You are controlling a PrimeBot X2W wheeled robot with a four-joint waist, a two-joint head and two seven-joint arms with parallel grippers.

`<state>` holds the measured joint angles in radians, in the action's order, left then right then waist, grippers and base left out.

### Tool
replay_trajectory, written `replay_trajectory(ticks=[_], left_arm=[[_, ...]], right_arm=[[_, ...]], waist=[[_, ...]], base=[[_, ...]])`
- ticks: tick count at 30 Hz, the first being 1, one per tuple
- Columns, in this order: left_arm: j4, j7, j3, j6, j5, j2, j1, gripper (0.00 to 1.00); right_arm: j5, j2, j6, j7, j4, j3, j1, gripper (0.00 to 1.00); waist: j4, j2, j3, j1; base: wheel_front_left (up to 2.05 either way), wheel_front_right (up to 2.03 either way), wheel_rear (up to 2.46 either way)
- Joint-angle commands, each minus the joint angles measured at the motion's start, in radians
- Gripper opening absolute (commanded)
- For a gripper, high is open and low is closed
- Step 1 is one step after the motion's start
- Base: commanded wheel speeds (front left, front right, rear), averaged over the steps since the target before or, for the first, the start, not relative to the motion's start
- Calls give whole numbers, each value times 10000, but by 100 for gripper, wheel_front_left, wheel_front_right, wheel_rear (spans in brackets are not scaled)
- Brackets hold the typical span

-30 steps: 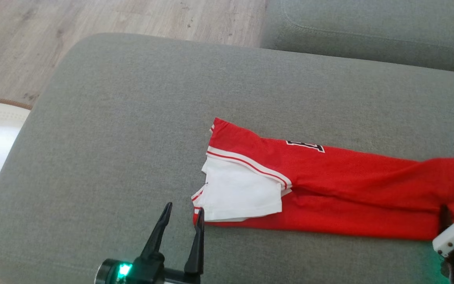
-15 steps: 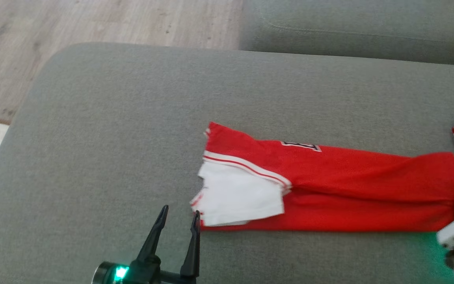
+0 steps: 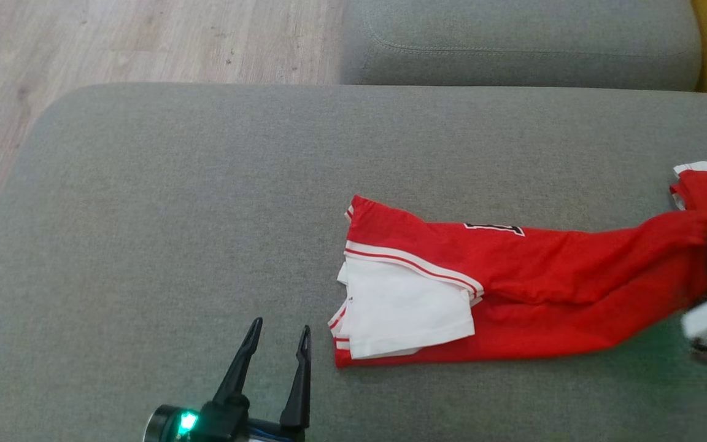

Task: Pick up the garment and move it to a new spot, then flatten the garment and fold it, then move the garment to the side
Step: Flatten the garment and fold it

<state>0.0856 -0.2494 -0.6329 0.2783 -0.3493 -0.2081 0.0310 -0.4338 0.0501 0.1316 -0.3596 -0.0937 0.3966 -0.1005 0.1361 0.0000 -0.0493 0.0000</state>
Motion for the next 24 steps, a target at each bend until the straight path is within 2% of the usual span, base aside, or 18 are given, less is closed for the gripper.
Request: replay_trajectory(ticks=[1, 3, 13, 24], left_arm=[[-202, -124, 395, -95, 149, 73, -159, 100], [-161, -124, 385, -138, 160, 90, -177, 100], [139, -124, 346, -419, 263, 266, -327, 100], [298, -124, 462, -564, 351, 458, -326, 100]], right_arm=[[-217, 51, -9, -53, 596, -745, -502, 0], [-295, 28, -9, -58, 694, -1060, -563, 0], [-1757, 3, -9, 413, -105, -4407, -1046, 0], [-2303, 2, -9, 632, -658, -6801, -989, 0]], waist=[[77, 0, 16, 0], [139, 0, 29, 0], [1076, 0, 40, 0], [1740, 0, -122, 0]], base=[[0, 0, 0], [0, 0, 0], [0, 0, 0], [0, 0, 0]])
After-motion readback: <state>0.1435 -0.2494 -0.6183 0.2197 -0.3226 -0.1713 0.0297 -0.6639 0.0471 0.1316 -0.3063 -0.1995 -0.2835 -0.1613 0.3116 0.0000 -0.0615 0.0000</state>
